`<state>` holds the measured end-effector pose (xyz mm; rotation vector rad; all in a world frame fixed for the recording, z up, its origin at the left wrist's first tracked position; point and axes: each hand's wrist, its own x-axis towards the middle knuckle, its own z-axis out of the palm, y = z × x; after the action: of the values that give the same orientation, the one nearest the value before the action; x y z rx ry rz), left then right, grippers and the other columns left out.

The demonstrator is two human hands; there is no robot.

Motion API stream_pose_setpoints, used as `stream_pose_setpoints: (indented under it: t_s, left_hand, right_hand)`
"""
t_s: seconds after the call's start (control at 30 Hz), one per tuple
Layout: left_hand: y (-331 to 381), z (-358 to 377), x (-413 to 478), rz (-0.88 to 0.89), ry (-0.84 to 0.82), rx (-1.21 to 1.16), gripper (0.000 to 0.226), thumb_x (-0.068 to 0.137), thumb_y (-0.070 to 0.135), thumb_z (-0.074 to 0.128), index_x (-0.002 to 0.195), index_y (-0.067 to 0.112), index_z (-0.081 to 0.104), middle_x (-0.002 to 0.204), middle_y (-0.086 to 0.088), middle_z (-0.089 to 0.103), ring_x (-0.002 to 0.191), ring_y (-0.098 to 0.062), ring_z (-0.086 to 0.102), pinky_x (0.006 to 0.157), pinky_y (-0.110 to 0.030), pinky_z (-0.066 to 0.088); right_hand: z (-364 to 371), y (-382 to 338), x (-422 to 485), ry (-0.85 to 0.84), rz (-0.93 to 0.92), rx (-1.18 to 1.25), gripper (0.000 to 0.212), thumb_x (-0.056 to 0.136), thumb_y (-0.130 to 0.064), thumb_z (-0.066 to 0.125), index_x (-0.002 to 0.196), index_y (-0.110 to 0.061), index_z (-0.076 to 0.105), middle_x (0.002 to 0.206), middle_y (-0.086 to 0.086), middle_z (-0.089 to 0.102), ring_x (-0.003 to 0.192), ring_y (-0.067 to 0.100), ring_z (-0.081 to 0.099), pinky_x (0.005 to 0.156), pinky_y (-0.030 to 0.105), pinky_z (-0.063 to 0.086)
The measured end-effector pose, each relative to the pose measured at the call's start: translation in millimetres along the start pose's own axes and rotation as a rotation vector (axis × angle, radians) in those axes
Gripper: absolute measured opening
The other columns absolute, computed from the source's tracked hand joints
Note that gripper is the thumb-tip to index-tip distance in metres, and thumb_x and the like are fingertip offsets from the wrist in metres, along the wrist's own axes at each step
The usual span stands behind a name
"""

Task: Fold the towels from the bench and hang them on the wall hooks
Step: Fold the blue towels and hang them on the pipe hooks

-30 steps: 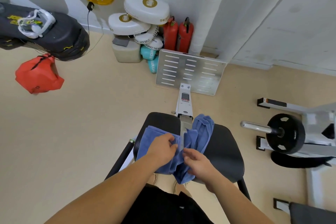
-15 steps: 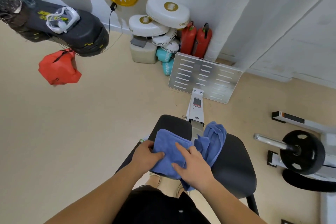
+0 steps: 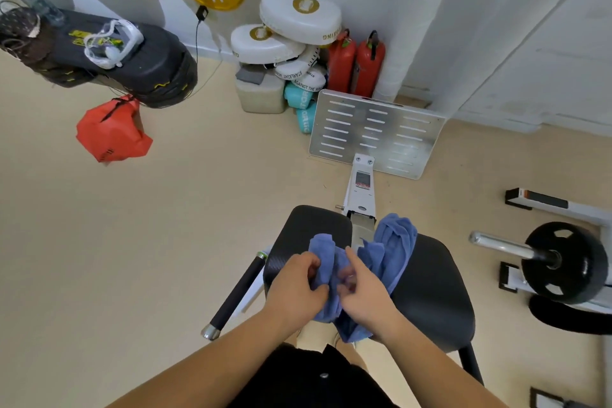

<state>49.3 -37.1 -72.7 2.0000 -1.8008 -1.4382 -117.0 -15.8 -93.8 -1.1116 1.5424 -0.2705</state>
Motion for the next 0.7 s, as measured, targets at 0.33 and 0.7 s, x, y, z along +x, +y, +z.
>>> stream_pose_setpoints:
  t_s: [0.33, 0.7]
  left_hand:
    - [11, 30, 8, 0.028, 0.066, 0.236, 0.014, 0.097, 0.034, 0.059, 0.109, 0.034, 0.053, 0.113, 0.008, 0.047, 0.089, -0.012, 0.061, 0.08, -0.033, 0.059]
    - [10, 30, 20, 0.055, -0.15, 0.038, 0.04, 0.076, 0.034, 0.077, 0.107, 0.032, 0.052, 0.099, 0.01, 0.064, 0.087, -0.008, 0.064, 0.084, -0.032, 0.06]
  right_hand:
    - [-3, 14, -22, 0.114, 0.196, 0.224, 0.048, 0.101, -0.033, 0.055, 0.147, -0.034, 0.043, 0.121, -0.014, 0.068, 0.107, 0.005, 0.065, 0.102, 0.032, 0.053]
    - [-19, 7, -41, 0.059, 0.167, 0.229, 0.08, 0.095, -0.004, 0.061, 0.149, -0.043, 0.017, 0.13, 0.008, 0.062, 0.105, 0.009, 0.063, 0.091, 0.023, 0.056]
